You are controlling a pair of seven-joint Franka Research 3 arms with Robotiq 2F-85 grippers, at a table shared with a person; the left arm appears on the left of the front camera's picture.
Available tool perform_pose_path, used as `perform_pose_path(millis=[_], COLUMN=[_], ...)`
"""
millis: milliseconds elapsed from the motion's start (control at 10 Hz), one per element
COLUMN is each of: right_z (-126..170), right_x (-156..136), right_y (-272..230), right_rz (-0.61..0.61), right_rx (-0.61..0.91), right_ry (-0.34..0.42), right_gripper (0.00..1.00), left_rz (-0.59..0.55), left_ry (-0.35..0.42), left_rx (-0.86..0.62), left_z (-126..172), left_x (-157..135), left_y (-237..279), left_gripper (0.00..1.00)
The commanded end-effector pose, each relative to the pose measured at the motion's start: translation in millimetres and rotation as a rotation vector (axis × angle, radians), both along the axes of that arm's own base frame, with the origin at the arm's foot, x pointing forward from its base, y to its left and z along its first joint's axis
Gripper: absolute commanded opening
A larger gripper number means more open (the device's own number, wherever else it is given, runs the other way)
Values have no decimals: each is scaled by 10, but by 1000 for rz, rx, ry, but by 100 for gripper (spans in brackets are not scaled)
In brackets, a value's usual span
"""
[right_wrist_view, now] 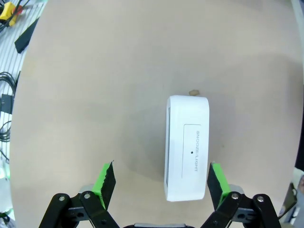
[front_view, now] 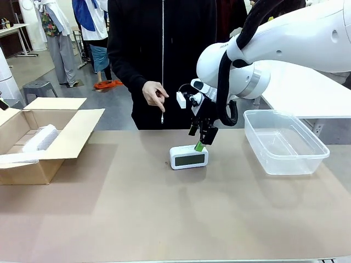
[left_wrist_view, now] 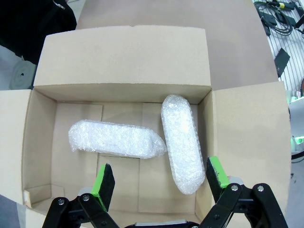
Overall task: Separate and place wrapped and unwrapped clocks.
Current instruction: Pick up the Digital clock indicated by the person.
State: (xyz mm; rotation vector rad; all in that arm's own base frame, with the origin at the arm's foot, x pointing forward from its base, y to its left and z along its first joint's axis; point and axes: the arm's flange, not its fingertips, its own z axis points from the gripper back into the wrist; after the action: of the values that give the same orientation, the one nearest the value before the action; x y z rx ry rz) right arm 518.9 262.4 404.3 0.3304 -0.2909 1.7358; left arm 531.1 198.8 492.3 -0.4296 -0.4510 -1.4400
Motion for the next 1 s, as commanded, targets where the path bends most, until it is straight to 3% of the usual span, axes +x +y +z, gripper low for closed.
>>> perform_pose_path(millis=[0,900], right_z=[42,-1], right_x=[32,-2], right_y=[6,-3], right_rz=[-6,1], right_rx=[-32,-1], right_ry=[17,3], right_gripper=[100,100], left_rz=[-2,-2], left_ry=[2,2], left_rx=[9,9], left_z=[7,7], left_x=[-8,-8], left_y=[9,9], left_gripper=[100,100])
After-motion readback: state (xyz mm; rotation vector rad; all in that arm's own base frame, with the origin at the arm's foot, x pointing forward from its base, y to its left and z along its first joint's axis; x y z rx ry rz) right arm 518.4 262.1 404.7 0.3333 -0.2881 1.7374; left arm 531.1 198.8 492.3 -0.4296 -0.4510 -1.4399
